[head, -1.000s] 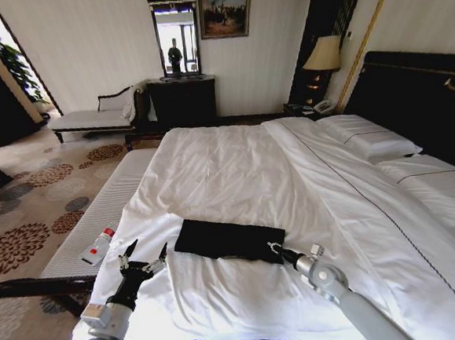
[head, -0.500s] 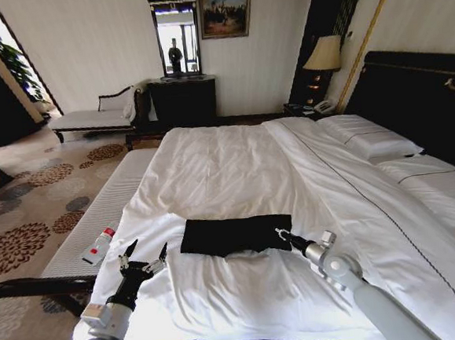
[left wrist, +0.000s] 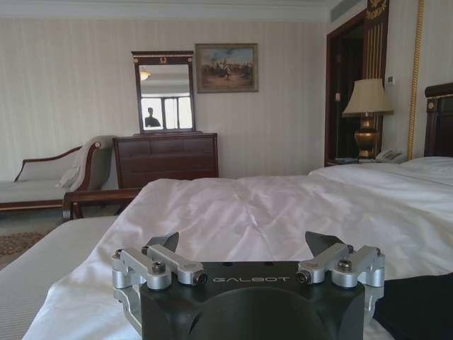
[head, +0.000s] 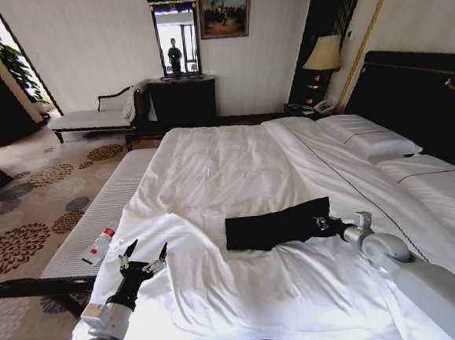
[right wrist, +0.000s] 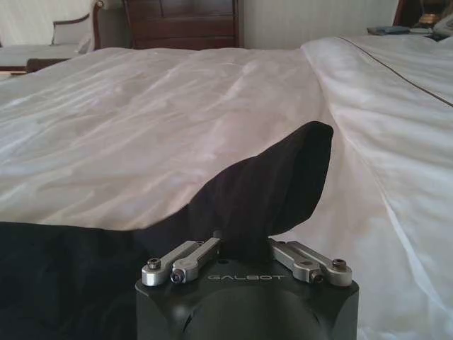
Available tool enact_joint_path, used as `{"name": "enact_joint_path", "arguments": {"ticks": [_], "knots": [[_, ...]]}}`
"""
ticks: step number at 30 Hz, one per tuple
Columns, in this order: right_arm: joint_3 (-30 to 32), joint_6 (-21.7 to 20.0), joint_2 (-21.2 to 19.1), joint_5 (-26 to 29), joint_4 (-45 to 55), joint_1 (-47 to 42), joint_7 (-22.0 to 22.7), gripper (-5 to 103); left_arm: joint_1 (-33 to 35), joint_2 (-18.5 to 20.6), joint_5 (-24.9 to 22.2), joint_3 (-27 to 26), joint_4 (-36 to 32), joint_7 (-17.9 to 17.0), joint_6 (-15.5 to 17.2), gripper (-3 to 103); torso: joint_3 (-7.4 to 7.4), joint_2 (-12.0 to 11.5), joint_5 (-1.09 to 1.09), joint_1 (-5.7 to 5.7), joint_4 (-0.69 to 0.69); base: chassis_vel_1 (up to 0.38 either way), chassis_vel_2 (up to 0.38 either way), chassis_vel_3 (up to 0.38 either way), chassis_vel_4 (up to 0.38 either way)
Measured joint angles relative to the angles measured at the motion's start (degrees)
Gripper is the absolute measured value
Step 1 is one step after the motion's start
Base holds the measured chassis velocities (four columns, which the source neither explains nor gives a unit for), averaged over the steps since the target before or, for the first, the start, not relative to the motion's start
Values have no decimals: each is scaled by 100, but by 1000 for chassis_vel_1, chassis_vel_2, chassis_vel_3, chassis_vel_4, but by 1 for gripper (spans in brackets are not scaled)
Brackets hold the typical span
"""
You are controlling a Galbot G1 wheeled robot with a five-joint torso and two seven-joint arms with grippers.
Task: Fold the clothes on the bed.
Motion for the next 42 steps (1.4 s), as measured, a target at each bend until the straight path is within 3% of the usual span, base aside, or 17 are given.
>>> {"name": "enact_joint_path", "arguments": {"ticks": [6, 13, 18, 29, 31, 33, 35, 39, 42], "knots": [[-768, -292, 551, 16, 562, 502, 330, 7, 0, 0, 0, 0, 1, -1, 0, 100, 0, 1, -3, -1, 1, 0, 0, 0, 0], [-1961, -322, 1189, -317, -76, 1281, 359, 7, 0, 0, 0, 0, 1, -1, 0, 100, 1, 0, 0, 0, 2, 0, 0, 0, 0], [-2271, -240, 1352, -395, -629, 1579, 354, 7, 0, 0, 0, 0, 1, 0, 0, 100, 0, 0, -1, 0, 0, 0, 0, 0, 0], [-2501, -47, 1460, -341, -707, 1765, 489, 7, 0, 0, 0, 0, 0, 0, 0, 100, 1, 0, 0, 0, -1, 0, 0, 0, 0], [-2525, 45, 1470, -324, -564, 1822, 532, 12, 0, 0, 0, 0, 1, 0, 0, 100, 0, 0, 0, 0, 1, 0, 0, 0, 0], [-2550, 58, 1442, -297, -319, 1834, 546, 28, 0, 0, 0, 0, 1, 0, 0, 100, 1, 0, 0, 0, 1, 0, 0, 0, 0], [-2567, 61, 1427, -282, -182, 1834, 550, 28, 0, 0, 0, 0, 0, 0, 0, 100, 1, 0, 0, 0, 1, 0, 0, 0, 0], [-2748, 135, 1335, -353, 370, 1750, 565, 50, 0, 0, 0, 0, 1, 0, 0, 100, 0, 1, 0, -1, 2, 0, 0, 0, 0], [-2790, 208, 1275, -577, 545, 1639, 536, 56, 0, 0, 0, 0, 1, 0, 0, 100, 0, 1, 0, -1, 0, 0, 0, 0, 0]]}}
